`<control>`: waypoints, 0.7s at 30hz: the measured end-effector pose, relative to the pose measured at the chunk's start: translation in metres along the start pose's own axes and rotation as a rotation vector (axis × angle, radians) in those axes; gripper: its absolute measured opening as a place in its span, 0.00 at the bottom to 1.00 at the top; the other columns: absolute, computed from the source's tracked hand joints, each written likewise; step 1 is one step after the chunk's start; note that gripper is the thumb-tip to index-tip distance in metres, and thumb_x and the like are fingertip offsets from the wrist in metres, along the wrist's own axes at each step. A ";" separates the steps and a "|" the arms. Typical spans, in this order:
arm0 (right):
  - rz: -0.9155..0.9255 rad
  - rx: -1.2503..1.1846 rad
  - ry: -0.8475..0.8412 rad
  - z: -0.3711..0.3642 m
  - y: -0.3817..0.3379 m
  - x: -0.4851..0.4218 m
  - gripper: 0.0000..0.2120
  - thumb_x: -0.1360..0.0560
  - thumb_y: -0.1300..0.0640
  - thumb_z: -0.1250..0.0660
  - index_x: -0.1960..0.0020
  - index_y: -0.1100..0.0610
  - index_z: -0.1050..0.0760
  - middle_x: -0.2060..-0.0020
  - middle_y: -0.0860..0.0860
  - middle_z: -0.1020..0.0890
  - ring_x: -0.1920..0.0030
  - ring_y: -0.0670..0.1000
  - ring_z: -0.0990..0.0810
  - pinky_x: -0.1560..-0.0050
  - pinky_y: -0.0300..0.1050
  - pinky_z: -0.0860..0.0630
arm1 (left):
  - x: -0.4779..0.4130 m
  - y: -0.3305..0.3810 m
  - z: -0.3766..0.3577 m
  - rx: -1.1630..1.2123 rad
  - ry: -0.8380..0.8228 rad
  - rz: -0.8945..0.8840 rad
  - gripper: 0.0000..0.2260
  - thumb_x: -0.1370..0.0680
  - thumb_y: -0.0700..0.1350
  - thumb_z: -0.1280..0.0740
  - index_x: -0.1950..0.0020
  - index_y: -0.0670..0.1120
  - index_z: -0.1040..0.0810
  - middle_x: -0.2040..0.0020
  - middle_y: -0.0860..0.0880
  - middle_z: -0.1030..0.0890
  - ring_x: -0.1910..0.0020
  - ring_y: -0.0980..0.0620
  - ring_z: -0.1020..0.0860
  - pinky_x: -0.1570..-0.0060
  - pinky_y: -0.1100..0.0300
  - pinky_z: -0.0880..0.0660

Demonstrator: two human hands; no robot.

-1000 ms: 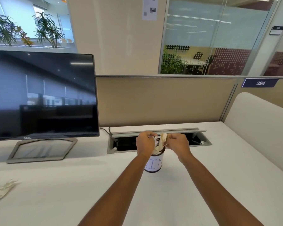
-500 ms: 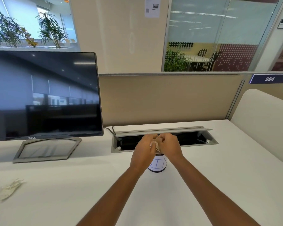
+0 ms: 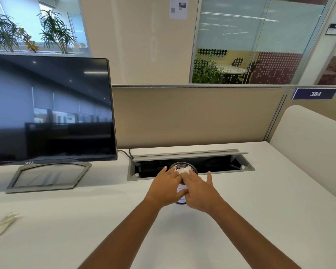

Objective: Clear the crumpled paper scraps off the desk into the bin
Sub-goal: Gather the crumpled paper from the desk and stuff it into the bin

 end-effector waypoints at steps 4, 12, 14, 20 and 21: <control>0.004 0.023 0.006 0.002 -0.001 -0.007 0.22 0.24 0.48 0.39 0.32 0.53 0.36 0.32 0.50 0.29 0.29 0.52 0.35 0.29 0.69 0.62 | -0.006 0.002 0.009 -0.107 -0.083 -0.014 0.24 0.21 0.57 0.42 0.30 0.44 0.33 0.30 0.45 0.29 0.28 0.47 0.35 0.24 0.51 0.51; -0.059 0.158 -0.127 0.009 -0.004 -0.027 0.18 0.25 0.46 0.39 0.41 0.57 0.25 0.46 0.54 0.18 0.39 0.54 0.25 0.30 0.70 0.61 | -0.019 0.006 0.020 -0.169 -0.176 0.014 0.17 0.22 0.51 0.39 0.41 0.40 0.24 0.43 0.42 0.19 0.42 0.45 0.23 0.34 0.54 0.33; -0.075 0.189 -0.183 0.012 -0.005 -0.031 0.19 0.25 0.46 0.38 0.42 0.58 0.25 0.47 0.54 0.18 0.40 0.54 0.25 0.29 0.70 0.60 | -0.022 0.007 0.020 -0.164 -0.207 0.023 0.17 0.22 0.51 0.38 0.42 0.40 0.23 0.45 0.42 0.19 0.44 0.45 0.22 0.41 0.54 0.28; -0.114 0.228 -0.333 0.014 -0.006 -0.046 0.18 0.26 0.48 0.37 0.40 0.56 0.26 0.43 0.53 0.20 0.37 0.56 0.27 0.29 0.69 0.56 | -0.031 0.008 0.019 -0.172 -0.292 0.047 0.16 0.24 0.53 0.36 0.44 0.43 0.22 0.46 0.44 0.18 0.45 0.45 0.22 0.45 0.54 0.26; -0.117 0.239 -0.351 0.014 -0.006 -0.048 0.19 0.26 0.49 0.37 0.39 0.56 0.27 0.42 0.53 0.20 0.37 0.56 0.27 0.29 0.69 0.55 | -0.032 0.009 0.020 -0.179 -0.302 0.050 0.16 0.24 0.53 0.36 0.44 0.43 0.22 0.48 0.44 0.18 0.45 0.45 0.22 0.45 0.54 0.26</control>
Point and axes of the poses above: each hand's wrist, its own x-axis away from the middle knuckle, its own z-axis out of the back of the hand, y = z × x, the point moved 1 cm from there along -x, towards the middle knuckle
